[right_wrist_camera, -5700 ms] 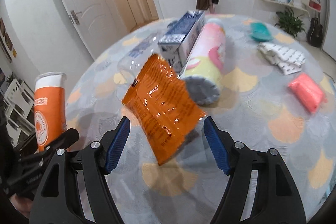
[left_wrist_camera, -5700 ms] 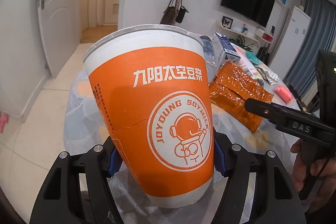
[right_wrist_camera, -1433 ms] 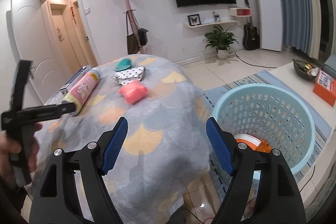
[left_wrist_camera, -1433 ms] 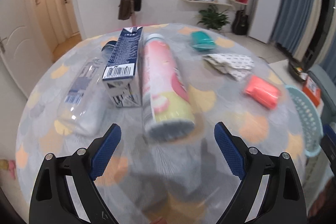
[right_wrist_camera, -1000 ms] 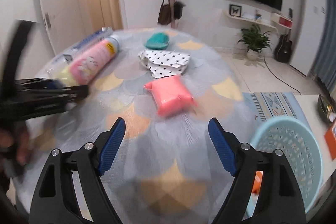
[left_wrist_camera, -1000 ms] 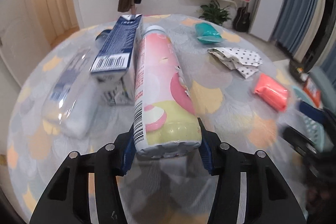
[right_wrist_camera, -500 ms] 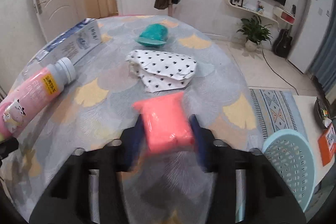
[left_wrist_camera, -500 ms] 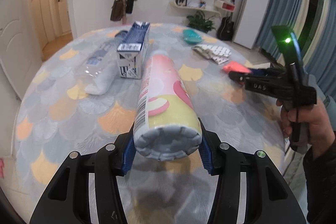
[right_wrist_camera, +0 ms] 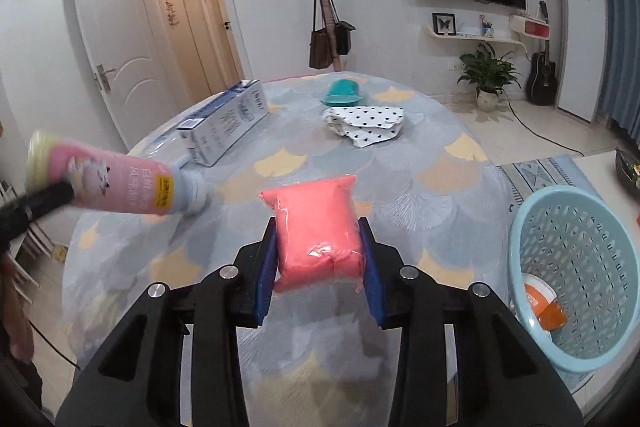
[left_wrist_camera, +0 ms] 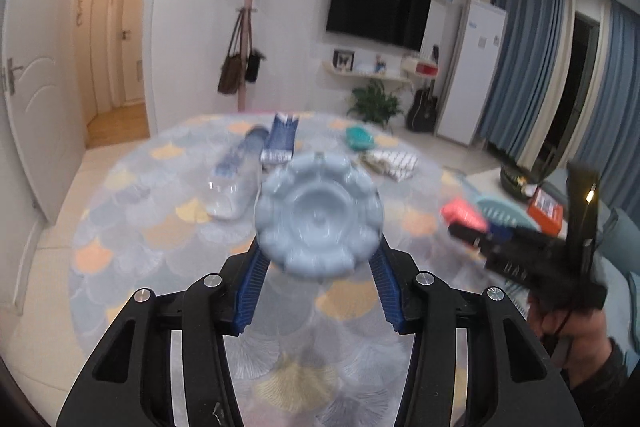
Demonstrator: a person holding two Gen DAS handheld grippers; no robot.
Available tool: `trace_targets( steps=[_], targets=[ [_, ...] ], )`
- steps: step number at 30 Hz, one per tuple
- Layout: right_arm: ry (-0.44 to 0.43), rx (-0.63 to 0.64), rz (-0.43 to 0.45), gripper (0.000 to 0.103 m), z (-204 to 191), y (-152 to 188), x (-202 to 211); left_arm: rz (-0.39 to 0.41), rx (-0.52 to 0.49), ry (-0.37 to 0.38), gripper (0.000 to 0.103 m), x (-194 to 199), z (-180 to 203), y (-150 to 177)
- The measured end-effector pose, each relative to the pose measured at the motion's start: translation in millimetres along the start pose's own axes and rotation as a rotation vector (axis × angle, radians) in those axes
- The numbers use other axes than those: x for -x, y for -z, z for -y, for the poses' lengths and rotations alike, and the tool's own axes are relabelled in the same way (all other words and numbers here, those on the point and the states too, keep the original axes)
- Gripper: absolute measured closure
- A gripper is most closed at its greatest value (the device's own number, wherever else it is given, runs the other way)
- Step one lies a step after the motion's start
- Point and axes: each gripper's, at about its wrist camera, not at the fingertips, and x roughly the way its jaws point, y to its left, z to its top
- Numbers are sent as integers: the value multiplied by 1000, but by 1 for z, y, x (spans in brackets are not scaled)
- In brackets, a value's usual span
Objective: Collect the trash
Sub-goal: 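Grasp the pink yogurt bottle with the left tool while the right tool grasps the pink pouch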
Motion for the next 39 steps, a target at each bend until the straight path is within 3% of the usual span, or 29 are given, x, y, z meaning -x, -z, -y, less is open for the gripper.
trace_targets(
  steps=[10, 25, 26, 28, 29, 32, 34, 35, 37, 39],
  targets=[
    [-24, -2, 66, 69, -4, -6, 27, 103, -29, 27, 57, 33, 19, -11],
    [-31, -31, 91, 69, 5, -1, 36, 119, -61, 41, 60, 34, 36, -12],
    [-33, -31, 90, 69, 4, -1, 37, 120, -65, 41, 62, 33, 37, -12],
    [-38, -30, 87, 69, 4, -1, 36, 121, -77, 39, 84, 33, 38, -13],
    [-39, -29, 85, 69, 4, -1, 36, 120, -82, 35, 83, 33, 39, -13],
    [-42, -30, 80, 69, 3, 0, 35, 45, -106, 13, 78, 19, 42, -10],
    [-46, -31, 78, 69, 2, 0, 34, -121, -118, -43, 57, -14, 39, -1],
    [-47, -31, 78, 69, 2, 0, 33, -197, -98, -57, 52, -29, 33, 5],
    [-48, -29, 74, 69, 2, 1, 32, -314, -23, -15, 48, -49, 19, 17],
    [-43, -29, 63, 69, 3, 4, 29, -331, 4, 16, 40, -52, 15, 22]
  ],
)
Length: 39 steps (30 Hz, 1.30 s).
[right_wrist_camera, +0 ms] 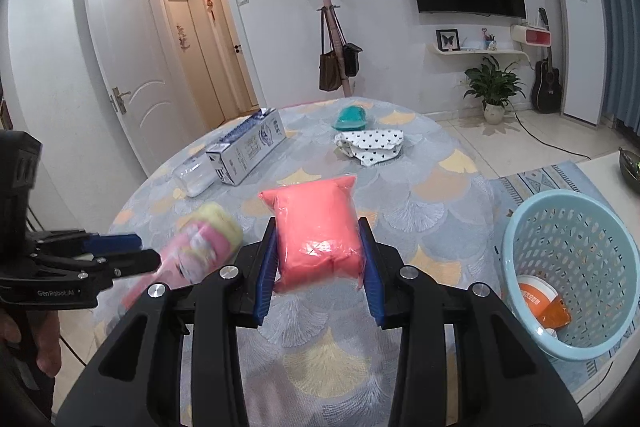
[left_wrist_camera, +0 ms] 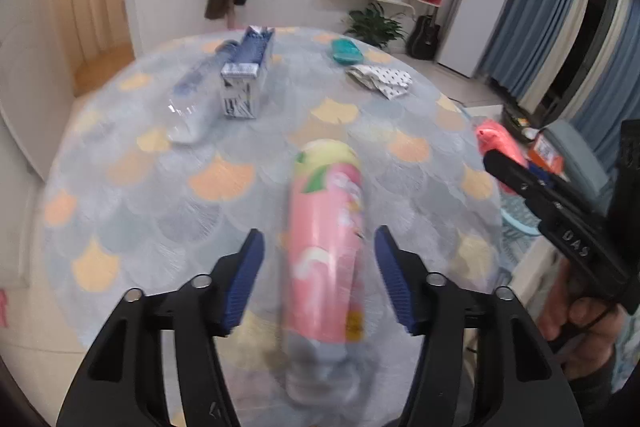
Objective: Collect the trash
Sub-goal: 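Grasp the pink yogurt bottle with the left tool while the right tool grasps the pink pouch, then carry the yogurt bottle and pink pouch over the basket and release both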
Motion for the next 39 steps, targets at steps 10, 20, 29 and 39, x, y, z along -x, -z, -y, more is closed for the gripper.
trace_targets(
  steps=[10, 20, 29, 39],
  targets=[
    [5, -2, -3, 69, 3, 4, -3, -137, -131, -163, 57, -55, 16, 1],
    [15, -34, 8, 69, 15, 7, -2, 113, -84, -121, 57, 7, 15, -3],
    [8, -48, 45, 69, 17, 3, 10, 282, -100, -132, 57, 42, 28, -7],
    [35, -73, 104, 69, 35, -1, 27, 346, -153, -63, 57, 49, 57, -23]
  ],
)
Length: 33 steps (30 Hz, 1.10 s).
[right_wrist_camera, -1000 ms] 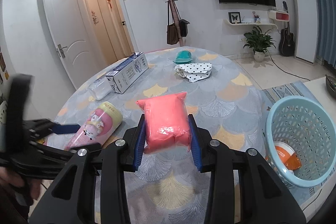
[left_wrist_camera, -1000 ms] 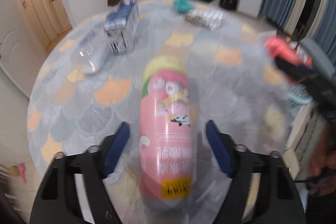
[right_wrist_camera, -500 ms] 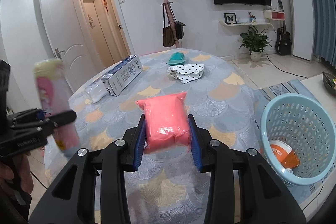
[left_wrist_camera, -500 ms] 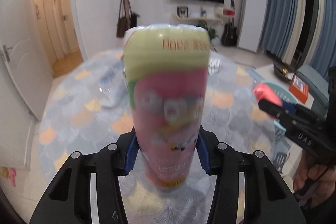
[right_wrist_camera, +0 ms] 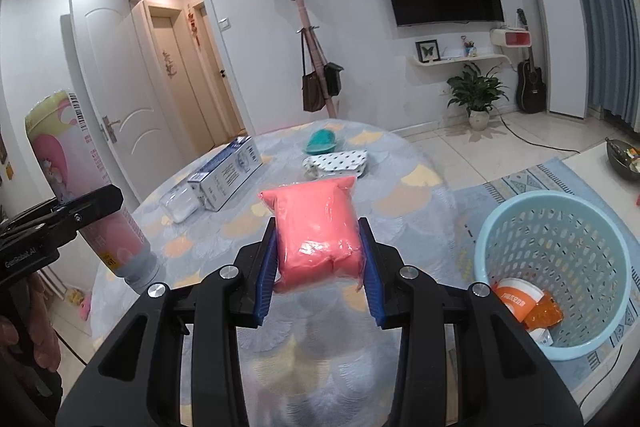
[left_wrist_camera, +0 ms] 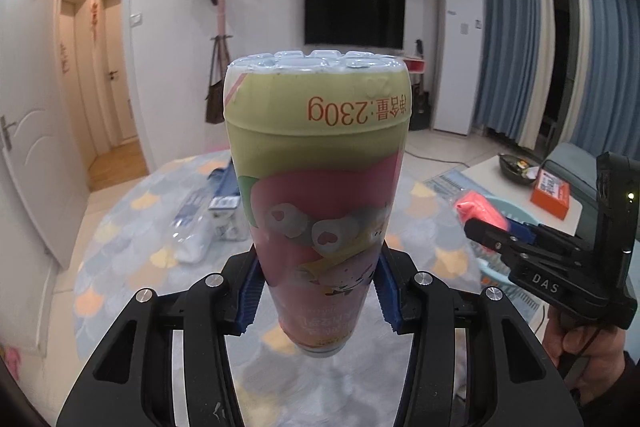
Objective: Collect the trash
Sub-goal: 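Carry the yogurt bottle and pink pouch over the basket and release both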
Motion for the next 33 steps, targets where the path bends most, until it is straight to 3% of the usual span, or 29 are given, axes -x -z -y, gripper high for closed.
trace_targets(
  steps=[11, 17, 20, 26, 29, 30, 33],
  targets=[
    [114, -80, 60, 69, 66, -1, 20, -15, -59, 132, 57, -36, 55, -20],
    [218, -151, 71, 69, 123, 9, 30, -38, -108, 252, 57, -70, 107, -35],
    [278, -185, 64, 69, 154, 17, 32, -69, -124, 343, 57, -93, 138, -44],
    [366, -281, 17, 68, 214, 35, 22, -147, -145, 446, 57, -142, 191, -52],
    [433, -309, -25, 60, 236, 41, 13, -201, -142, 471, 56, -171, 208, -52],
    [446, -324, -25, 52, 242, 43, 14, -244, -141, 490, 56, -184, 214, -51],
    [439, -363, -2, 43, 254, 49, 21, -330, -121, 508, 45, -207, 221, -46]
  ],
)
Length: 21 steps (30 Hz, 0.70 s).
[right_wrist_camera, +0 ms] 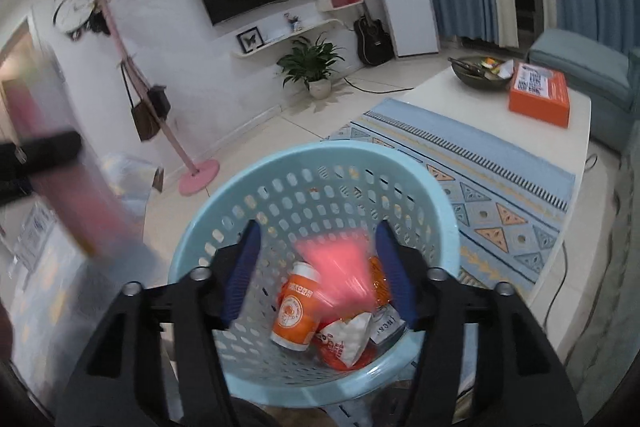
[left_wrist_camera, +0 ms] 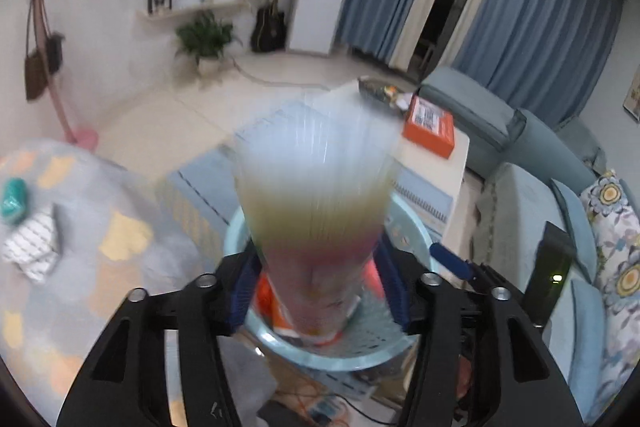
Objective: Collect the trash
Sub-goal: 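Carry the yogurt bottle and pink pouch over the basket and release both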
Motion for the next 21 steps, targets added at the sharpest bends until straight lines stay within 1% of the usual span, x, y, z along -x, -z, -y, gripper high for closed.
trace_targets(
  steps=[1, 4, 6, 9, 10, 13, 16, 17, 19, 21],
  targets=[
    [2, 1, 2, 43, 1, 0, 0, -2, 9, -9, 40, -2, -3, 1],
    [-1, -23, -5, 43, 9, 5, 1, 12, 37, -26, 31, 1, -9, 5],
    [-10, -44, -15, 43, 12, 8, 1, 8, 45, -43, 31, 4, -11, 9],
    [-22, -58, -29, 43, 10, 13, 3, 5, 46, -102, 31, 15, -17, 17],
    [-30, -51, -33, 43, 5, 15, 4, 4, 45, -116, 31, 16, -11, 16],
    [-49, -24, -34, 42, -11, 17, 9, 11, 54, -187, 31, 37, -26, 23],
    [-80, -2, -28, 42, -31, 16, 15, 33, 79, -261, 31, 62, -48, 34],
    [-93, 6, -27, 42, -38, 15, 17, 42, 97, -304, 31, 76, -64, 42],
    [-126, 31, -25, 40, -56, 16, 19, 56, 135, -374, 31, 94, -90, 49],
    [-159, 63, -31, 39, -78, 19, 19, 82, 201, -446, 31, 121, -127, 57]
  ],
)
